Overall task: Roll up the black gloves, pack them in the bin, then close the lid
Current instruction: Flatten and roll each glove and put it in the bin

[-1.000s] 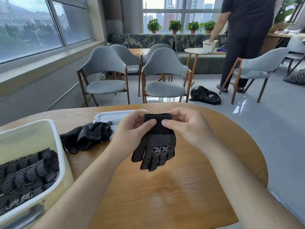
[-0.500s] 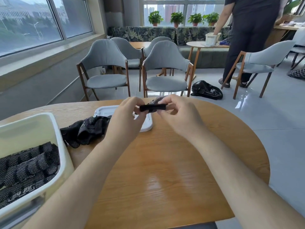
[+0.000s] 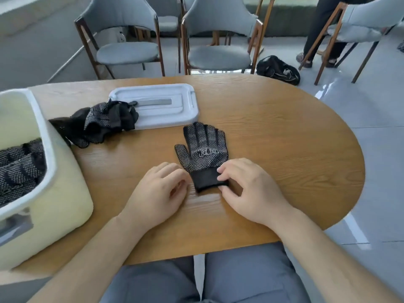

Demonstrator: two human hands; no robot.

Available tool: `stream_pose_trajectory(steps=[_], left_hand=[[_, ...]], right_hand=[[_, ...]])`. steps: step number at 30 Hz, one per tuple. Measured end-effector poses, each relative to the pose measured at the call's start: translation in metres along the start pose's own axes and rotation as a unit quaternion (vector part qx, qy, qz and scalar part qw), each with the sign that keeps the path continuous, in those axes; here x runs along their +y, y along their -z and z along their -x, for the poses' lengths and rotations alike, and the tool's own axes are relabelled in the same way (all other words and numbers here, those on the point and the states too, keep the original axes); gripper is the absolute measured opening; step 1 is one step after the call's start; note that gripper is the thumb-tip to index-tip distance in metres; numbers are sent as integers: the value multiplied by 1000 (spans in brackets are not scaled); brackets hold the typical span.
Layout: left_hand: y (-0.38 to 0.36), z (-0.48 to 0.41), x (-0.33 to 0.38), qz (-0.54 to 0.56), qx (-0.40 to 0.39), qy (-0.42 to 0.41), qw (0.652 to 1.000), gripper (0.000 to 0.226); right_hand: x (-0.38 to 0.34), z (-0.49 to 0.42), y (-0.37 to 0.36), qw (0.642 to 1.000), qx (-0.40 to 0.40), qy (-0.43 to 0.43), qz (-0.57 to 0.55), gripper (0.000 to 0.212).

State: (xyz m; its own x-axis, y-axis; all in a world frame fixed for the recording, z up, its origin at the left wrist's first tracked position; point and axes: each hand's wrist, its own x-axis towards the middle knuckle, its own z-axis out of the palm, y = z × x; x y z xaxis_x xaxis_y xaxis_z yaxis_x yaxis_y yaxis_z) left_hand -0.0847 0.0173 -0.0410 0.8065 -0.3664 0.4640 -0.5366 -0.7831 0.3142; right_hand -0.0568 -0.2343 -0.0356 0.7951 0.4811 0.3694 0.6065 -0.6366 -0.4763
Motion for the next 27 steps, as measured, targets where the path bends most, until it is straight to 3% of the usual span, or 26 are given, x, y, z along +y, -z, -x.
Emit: stream_pose_trajectory(steps=[5,9,12,16,20,27], left_hand=[[-4,-12,-13,-28,50,118,991,9],[-10,-37,-26,-50,38,178,982,23],[-14,-37,-25,-85,31,185,979,28],[-15,-36,-29,-88,40,195,976,29],[-19,-53,-32,-65,12,197,978,44],[-24,-51,-34,-81,-7,202,976,48]], right_hand=[[-10,-13,15,1000,1,4,14,15],[-24,-64,1,999,25,-4,29,18],[-20,-92,-21,997,-34,-23,71,17],[-8,-122,-31,995,-4,-74,72,18],[1,-137,-37,990,-27,-97,101,19],[4,-130,-49,993,57,-55,88,13]])
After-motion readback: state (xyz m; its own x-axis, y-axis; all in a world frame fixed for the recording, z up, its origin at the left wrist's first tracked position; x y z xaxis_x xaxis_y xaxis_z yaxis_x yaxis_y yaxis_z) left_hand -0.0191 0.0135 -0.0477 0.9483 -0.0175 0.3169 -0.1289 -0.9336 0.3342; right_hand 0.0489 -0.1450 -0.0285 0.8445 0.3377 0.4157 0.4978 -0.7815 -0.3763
